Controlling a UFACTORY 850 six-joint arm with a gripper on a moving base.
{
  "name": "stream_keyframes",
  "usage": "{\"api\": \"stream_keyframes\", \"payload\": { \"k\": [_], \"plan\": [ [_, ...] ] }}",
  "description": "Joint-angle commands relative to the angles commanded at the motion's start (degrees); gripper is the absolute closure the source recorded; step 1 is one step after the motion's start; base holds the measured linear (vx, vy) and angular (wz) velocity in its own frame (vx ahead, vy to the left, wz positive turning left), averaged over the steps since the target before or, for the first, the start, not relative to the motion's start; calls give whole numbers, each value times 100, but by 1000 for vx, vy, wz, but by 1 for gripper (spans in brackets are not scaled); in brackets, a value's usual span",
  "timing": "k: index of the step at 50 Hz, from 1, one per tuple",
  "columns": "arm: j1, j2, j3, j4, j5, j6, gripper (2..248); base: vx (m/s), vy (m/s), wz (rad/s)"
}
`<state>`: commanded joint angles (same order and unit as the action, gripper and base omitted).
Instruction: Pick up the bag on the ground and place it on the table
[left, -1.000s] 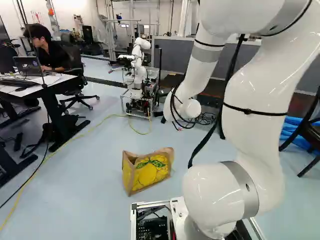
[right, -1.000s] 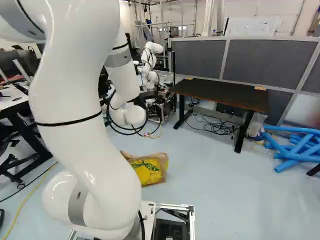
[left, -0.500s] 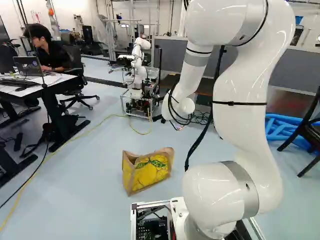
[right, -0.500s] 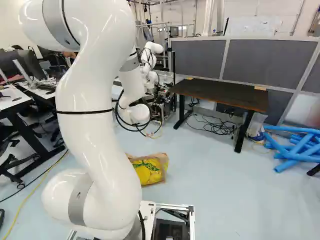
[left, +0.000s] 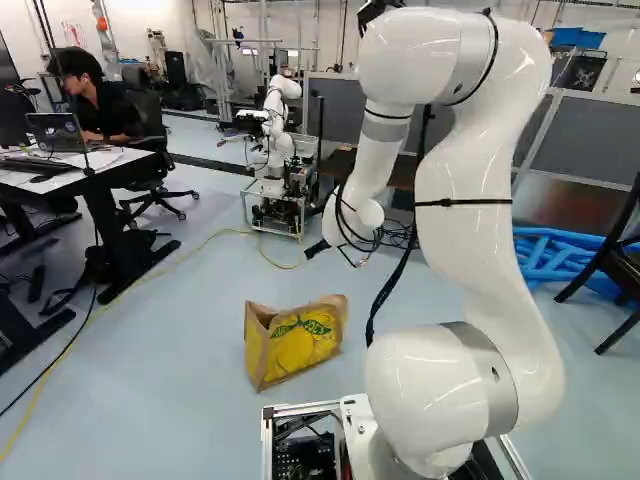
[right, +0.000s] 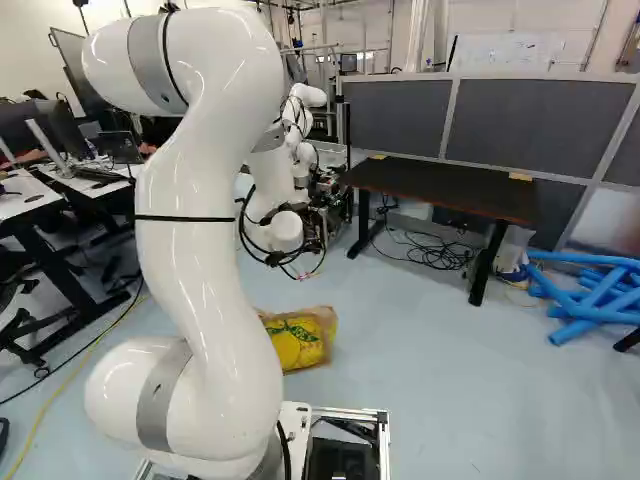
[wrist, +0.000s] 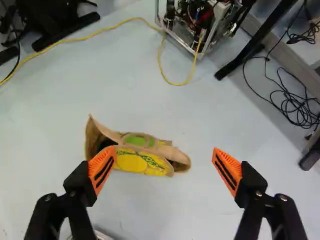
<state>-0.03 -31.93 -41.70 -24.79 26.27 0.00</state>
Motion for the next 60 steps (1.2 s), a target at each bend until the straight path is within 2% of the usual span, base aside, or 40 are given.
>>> {"api": "stream_keyframes", "payload": {
  "k": [34,60],
  "plan": [
    [-1,-952,-742,-596,-748,0,3,0,0,0],
    [58,-1757,-1547,-998,-1053,0,3,0,0,0]
  ]
}}
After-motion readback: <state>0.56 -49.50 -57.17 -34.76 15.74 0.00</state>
